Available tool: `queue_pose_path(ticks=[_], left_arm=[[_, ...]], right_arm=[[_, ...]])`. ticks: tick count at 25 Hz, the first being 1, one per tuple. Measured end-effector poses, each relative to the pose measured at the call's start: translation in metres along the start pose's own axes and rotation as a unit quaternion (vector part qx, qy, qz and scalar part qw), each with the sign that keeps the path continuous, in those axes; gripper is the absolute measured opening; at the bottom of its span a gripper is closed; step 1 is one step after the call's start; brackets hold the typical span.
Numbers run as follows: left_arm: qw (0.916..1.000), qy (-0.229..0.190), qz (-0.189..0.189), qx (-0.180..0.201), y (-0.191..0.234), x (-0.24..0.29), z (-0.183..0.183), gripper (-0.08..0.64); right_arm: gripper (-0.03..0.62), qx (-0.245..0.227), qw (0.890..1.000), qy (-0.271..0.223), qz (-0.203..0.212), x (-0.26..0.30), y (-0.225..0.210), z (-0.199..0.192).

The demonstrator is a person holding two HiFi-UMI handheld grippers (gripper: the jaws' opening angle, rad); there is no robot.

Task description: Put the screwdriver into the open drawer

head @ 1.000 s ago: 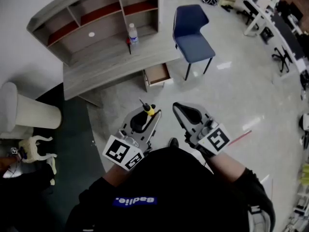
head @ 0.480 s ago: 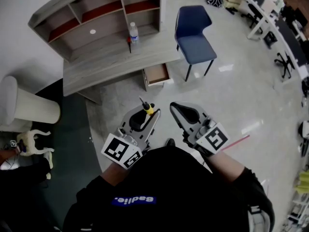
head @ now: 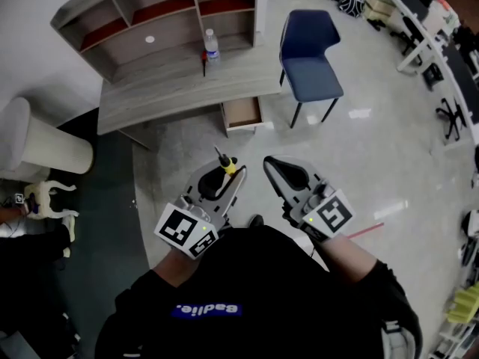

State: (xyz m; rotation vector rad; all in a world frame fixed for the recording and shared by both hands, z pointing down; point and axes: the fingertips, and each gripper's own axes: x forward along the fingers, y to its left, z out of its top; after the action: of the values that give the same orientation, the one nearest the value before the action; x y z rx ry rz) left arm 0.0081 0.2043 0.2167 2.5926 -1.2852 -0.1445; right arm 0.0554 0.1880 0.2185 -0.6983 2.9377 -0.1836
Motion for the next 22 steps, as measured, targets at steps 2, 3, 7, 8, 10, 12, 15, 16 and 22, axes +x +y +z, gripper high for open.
queue_pose_path(ticks=[2,3,7,8,10,12,15,16,22], left_arm=[[1.0000,0.003,0.002,0.001,0.001,0.005,-0.003,0.091],[1.0000,0.004,0.002,0.001,0.002,0.007,-0.004,0.091],[1.0000,0.007,0.002,-0.003,0.017,0.019,-0.005,0.091],[1.0000,0.007,0.001,-0.003,0.024,0.022,-0.005,0.091],[1.0000,0.008,0.000,-0.005,0.040,0.027,-0.008,0.091],[0.9999,0.012,-0.001,-0.010,0.056,0.033,-0.012,0.091],[0.9995,0.023,-0.015,-0.012,0.077,0.045,-0.015,0.091],[0.9993,0.028,-0.021,-0.011,0.085,0.049,-0.015,0.091],[0.9979,0.045,-0.038,-0.026,0.149,0.068,-0.015,0.091]], right_arm=[[0.026,0.001,1.000,0.000,0.002,0.000,-0.004,-0.001],[0.026,0.002,1.000,0.000,0.002,0.001,-0.006,-0.002],[0.026,0.006,1.000,0.007,-0.003,0.010,-0.020,-0.007],[0.026,0.004,1.000,0.010,-0.005,0.015,-0.023,-0.008],[0.026,-0.002,1.000,0.013,-0.009,0.026,-0.030,-0.011],[0.026,-0.005,1.000,0.015,-0.015,0.036,-0.038,-0.016],[0.026,-0.003,0.999,0.022,-0.026,0.054,-0.052,-0.021],[0.026,-0.004,0.999,0.025,-0.031,0.061,-0.058,-0.023],[0.026,0.002,0.997,0.038,-0.065,0.112,-0.093,-0.032]])
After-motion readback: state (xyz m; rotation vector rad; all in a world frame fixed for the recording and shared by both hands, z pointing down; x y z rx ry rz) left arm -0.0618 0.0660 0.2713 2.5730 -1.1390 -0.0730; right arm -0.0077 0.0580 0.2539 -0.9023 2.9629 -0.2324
